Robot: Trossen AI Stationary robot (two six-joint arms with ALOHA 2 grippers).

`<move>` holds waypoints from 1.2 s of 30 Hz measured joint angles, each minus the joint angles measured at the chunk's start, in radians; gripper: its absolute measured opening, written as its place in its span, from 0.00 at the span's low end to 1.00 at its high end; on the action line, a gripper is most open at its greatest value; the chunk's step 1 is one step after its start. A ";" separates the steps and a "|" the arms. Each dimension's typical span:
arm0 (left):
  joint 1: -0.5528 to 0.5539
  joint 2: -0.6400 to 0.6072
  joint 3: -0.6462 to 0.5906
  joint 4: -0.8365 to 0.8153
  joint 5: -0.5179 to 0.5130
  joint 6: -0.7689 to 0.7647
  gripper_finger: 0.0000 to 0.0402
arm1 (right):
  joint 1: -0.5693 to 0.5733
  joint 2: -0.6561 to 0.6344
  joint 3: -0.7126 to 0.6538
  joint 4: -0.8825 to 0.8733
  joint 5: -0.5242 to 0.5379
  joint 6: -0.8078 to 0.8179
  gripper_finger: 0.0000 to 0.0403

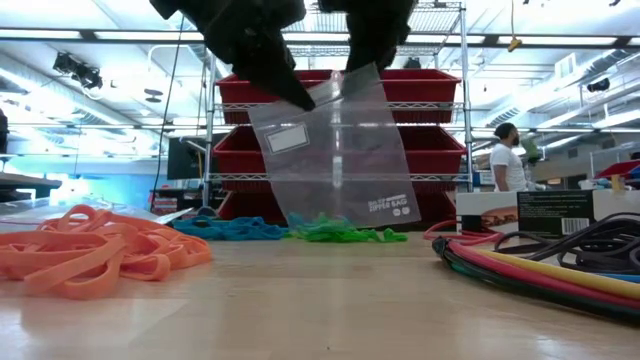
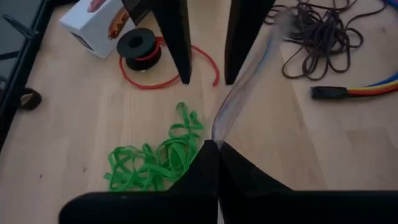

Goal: Sort rubber bands
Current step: Open the transparent zip bag

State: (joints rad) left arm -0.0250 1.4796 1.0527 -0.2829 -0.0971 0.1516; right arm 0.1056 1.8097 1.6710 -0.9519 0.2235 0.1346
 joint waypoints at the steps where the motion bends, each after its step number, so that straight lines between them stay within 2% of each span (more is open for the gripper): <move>1: 0.000 0.000 0.000 0.003 -0.003 -0.001 0.00 | 0.001 -0.001 0.011 -0.004 -0.003 0.003 0.23; 15: 0.000 0.000 0.000 0.017 -0.012 -0.026 0.00 | 0.042 -0.002 0.029 -0.015 -0.009 0.052 0.29; 29: 0.000 0.000 0.000 -0.036 -0.022 -0.041 0.00 | 0.042 -0.017 0.030 0.028 -0.007 0.059 0.29; 36: 0.000 0.000 -0.002 -0.007 -0.022 -0.051 0.00 | 0.041 -0.019 0.030 0.023 -0.017 0.073 0.29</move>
State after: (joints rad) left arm -0.0254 1.4796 1.0512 -0.2901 -0.1192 0.1010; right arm 0.1467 1.7910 1.7008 -0.9293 0.2063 0.2077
